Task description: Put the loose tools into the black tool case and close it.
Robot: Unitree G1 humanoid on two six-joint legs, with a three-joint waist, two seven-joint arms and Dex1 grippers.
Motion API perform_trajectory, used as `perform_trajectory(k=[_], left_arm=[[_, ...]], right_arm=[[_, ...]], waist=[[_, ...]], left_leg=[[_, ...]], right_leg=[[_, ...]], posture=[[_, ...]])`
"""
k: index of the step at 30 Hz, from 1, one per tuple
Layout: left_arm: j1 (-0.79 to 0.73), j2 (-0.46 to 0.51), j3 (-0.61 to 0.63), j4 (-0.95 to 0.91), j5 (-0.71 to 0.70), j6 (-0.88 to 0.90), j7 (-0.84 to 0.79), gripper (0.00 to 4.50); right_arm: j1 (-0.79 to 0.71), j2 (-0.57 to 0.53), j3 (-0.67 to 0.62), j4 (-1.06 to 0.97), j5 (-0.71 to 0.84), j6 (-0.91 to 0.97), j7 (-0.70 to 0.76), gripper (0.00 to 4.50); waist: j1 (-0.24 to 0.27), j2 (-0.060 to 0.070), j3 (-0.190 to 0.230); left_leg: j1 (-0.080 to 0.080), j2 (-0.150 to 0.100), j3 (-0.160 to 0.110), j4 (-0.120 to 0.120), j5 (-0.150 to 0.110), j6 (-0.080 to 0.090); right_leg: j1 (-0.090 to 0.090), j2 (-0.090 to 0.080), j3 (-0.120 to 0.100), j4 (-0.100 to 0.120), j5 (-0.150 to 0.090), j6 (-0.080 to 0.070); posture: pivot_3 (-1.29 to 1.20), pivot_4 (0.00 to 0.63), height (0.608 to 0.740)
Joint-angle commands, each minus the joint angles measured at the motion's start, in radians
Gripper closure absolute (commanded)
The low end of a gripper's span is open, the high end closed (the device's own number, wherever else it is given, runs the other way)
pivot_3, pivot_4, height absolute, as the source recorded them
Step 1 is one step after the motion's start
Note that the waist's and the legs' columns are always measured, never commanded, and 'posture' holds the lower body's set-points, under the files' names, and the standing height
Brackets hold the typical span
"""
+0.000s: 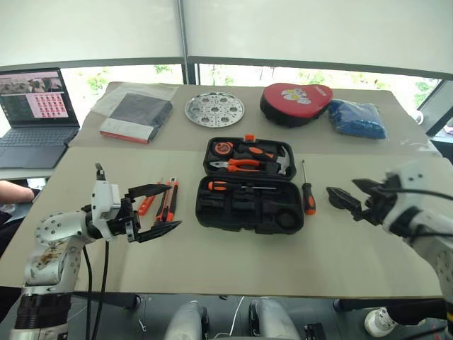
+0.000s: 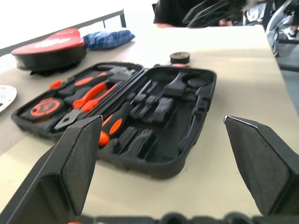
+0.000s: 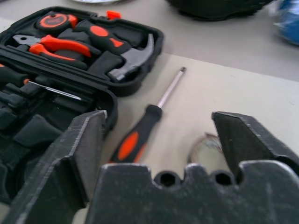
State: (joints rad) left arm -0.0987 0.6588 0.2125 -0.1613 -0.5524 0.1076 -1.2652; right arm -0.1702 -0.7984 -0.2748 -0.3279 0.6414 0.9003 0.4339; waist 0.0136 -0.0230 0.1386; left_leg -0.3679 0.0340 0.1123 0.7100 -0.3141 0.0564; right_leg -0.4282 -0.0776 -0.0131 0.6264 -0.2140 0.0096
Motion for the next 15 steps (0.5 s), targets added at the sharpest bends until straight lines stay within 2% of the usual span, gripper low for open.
perform_trajectory(k=[1,6,11,15], left_arm=[[-0.017,0.002,-0.007,-0.059,-0.027,0.023,0.034,0.00],[-0.011,0.006,-0.011,-0.090,-0.032,0.038,0.055,0.00],[0.015,0.004,-0.007,-0.123,-0.036,0.047,0.077,0.00],[0.015,0.003,-0.008,-0.133,-0.047,0.048,0.086,0.00]], right_arm=[[-0.122,-0.024,0.094,0.101,-0.045,0.084,0.010,2.06],[-0.244,-0.018,0.190,0.204,-0.118,0.129,0.005,2.06],[-0.280,0.022,0.243,0.216,-0.129,0.182,0.020,2.06],[-0.290,0.078,0.235,0.242,-0.134,0.216,0.000,2.06]], waist=[[-0.002,0.000,0.000],[-0.006,0.000,0.000],[-0.006,0.000,0.000],[-0.007,0.000,0.000]], left_leg=[[-0.002,0.000,0.000,0.000,0.000,0.000],[-0.006,-0.001,0.001,0.000,0.001,-0.002],[-0.011,-0.001,0.001,0.000,0.001,-0.002],[-0.011,-0.001,0.001,0.001,0.001,-0.002]], right_leg=[[-0.002,0.000,0.000,0.000,0.000,0.000],[-0.006,0.000,0.001,-0.002,0.000,0.001],[-0.010,0.000,0.001,-0.002,0.000,0.002],[-0.010,0.000,0.001,-0.001,0.001,0.003]], posture=[[0.00,0.150,0.740],[0.00,0.150,0.740],[0.00,0.150,0.740],[0.00,0.150,0.740]])
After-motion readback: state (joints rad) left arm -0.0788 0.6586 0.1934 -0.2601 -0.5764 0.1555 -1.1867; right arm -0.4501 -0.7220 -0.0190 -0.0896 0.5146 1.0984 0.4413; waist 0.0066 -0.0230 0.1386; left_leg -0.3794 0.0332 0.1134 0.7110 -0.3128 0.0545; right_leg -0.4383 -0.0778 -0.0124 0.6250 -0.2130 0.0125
